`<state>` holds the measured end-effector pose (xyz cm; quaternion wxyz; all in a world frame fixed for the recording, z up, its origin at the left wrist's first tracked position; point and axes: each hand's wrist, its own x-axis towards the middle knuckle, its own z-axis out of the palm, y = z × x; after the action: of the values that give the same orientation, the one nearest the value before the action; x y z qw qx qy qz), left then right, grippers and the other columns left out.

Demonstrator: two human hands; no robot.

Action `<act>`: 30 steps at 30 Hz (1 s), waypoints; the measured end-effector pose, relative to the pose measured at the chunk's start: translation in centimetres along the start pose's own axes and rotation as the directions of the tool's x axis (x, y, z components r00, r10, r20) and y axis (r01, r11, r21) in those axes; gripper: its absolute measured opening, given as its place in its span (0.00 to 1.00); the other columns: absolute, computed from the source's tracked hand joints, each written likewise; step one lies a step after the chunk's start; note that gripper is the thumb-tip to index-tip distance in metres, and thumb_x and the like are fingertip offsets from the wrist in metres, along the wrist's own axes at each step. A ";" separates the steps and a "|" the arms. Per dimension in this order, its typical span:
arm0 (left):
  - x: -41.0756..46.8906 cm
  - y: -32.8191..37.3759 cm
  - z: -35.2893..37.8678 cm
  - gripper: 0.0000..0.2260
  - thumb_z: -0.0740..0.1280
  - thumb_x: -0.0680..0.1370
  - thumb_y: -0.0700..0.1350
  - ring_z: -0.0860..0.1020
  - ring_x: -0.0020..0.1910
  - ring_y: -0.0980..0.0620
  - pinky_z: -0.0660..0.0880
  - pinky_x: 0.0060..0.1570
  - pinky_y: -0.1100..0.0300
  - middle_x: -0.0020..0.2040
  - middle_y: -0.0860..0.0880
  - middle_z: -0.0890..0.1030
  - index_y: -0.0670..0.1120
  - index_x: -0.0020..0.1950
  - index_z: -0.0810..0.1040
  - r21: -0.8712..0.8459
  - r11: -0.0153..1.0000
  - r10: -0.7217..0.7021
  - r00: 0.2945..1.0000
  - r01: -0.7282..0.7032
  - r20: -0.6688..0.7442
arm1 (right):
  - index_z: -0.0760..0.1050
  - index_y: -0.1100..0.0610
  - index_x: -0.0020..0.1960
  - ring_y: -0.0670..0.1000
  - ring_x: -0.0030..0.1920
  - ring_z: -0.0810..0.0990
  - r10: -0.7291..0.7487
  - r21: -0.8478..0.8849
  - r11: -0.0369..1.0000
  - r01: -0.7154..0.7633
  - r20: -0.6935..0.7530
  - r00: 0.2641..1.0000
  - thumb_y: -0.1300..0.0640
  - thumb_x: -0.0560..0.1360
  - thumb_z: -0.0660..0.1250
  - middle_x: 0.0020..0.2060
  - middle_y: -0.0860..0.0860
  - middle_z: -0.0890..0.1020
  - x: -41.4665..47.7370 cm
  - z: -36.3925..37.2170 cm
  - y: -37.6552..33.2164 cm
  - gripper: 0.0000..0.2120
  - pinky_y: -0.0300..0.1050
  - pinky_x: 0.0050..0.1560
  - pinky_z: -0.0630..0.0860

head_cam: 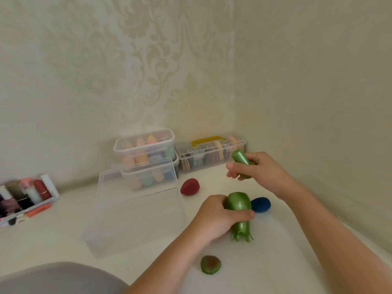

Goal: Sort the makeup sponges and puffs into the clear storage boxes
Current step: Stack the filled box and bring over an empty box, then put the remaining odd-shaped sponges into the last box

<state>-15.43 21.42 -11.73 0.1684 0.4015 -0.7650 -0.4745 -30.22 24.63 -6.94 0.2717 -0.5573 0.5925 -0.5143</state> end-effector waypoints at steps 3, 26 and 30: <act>-0.4 -1.0 0.2 0.19 0.73 0.68 0.54 0.82 0.44 0.52 0.79 0.49 0.55 0.48 0.50 0.81 0.54 0.56 0.73 -0.220 0.968 0.095 0.990 -0.117 -0.106 | 0.82 0.58 0.45 0.44 0.40 0.80 0.003 -0.062 0.998 0.000 0.046 0.999 0.62 0.73 0.70 0.42 0.51 0.85 -0.1 0.1 0.1 0.03 0.35 0.43 0.77; -1.0 -2.1 -1.3 0.06 0.68 0.69 0.41 0.70 0.21 0.53 0.67 0.26 0.67 0.23 0.48 0.74 0.45 0.33 0.73 -0.153 0.984 0.074 0.993 -0.087 -0.090 | 0.64 0.58 0.30 0.53 0.43 0.75 0.040 0.105 0.991 -0.083 0.360 0.932 0.63 0.61 0.77 0.29 0.52 0.68 -0.1 1.9 0.9 0.20 0.39 0.43 0.75; -1.2 -2.2 -1.8 0.09 0.69 0.68 0.39 0.70 0.23 0.51 0.69 0.29 0.61 0.24 0.46 0.73 0.44 0.29 0.73 -0.254 0.966 0.058 0.998 -0.050 0.025 | 0.66 0.56 0.29 0.55 0.45 0.76 0.032 0.155 0.983 -0.101 0.395 0.918 0.61 0.59 0.79 0.34 0.56 0.71 0.2 2.1 1.4 0.19 0.41 0.45 0.75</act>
<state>-12.53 20.82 -12.59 0.2189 0.3483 -0.7115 -0.5698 -28.96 23.63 -8.88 0.4491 -0.6024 0.4984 -0.4326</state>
